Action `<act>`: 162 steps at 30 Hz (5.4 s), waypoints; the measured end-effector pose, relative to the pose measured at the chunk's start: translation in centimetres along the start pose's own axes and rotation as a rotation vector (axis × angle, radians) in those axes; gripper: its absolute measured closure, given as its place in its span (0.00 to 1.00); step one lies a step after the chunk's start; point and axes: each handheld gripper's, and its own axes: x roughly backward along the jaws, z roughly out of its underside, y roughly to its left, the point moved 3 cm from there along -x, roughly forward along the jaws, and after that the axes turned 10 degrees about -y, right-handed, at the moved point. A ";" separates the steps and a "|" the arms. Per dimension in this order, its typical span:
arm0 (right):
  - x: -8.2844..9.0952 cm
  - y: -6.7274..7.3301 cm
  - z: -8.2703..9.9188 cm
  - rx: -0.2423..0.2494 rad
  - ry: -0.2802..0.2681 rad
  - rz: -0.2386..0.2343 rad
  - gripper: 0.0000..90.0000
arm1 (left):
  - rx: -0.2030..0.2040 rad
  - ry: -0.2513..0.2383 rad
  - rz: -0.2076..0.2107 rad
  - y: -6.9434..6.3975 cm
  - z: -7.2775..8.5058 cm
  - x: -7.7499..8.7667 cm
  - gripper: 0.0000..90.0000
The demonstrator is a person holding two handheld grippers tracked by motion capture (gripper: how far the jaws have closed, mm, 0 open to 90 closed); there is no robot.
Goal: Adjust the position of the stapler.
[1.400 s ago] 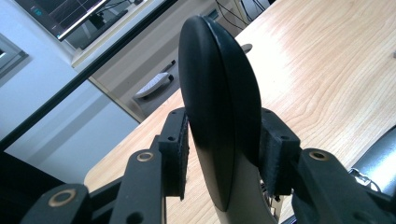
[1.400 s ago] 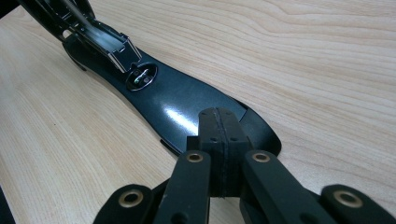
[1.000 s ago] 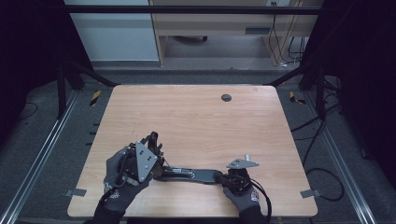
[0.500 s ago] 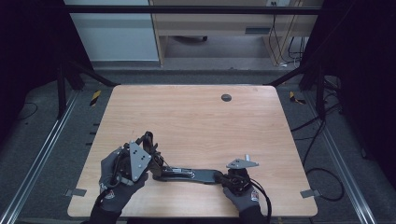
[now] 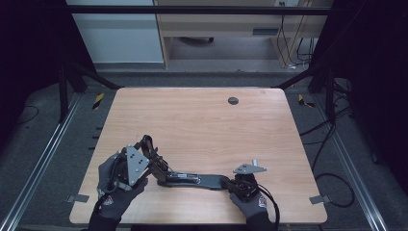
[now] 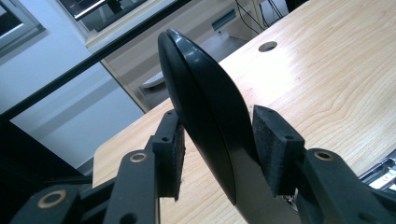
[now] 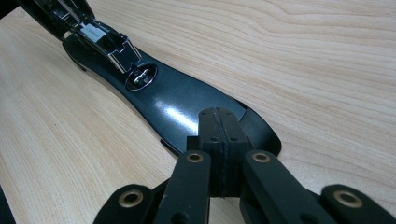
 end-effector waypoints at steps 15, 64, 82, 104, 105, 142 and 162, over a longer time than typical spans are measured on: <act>0.0 0.0 0.0 -0.001 0.000 -0.002 1.00 | 0.040 0.001 -0.005 0.9 0.6 0.4 0.60; -0.1 0.0 -0.1 0.006 0.002 -0.003 1.00 | 0.198 0.002 -0.037 3.8 3.9 2.0 0.57; -0.1 0.0 -0.1 0.007 0.004 0.000 1.00 | 0.258 0.003 -0.051 4.5 5.0 2.1 0.56; -0.1 0.0 -0.1 0.008 0.003 0.000 1.00 | 0.321 0.003 -0.041 5.6 6.6 2.4 0.54; -0.1 0.0 -0.1 0.008 0.003 0.000 1.00 | 0.319 0.002 -0.041 5.6 6.6 2.4 0.54; -0.1 0.0 -0.1 0.012 0.007 0.002 1.00 | 0.272 -0.005 -0.040 5.8 6.3 4.0 0.43; 0.0 0.0 -0.2 0.017 0.009 0.012 1.00 | 0.274 0.057 0.001 4.5 9.2 5.1 0.40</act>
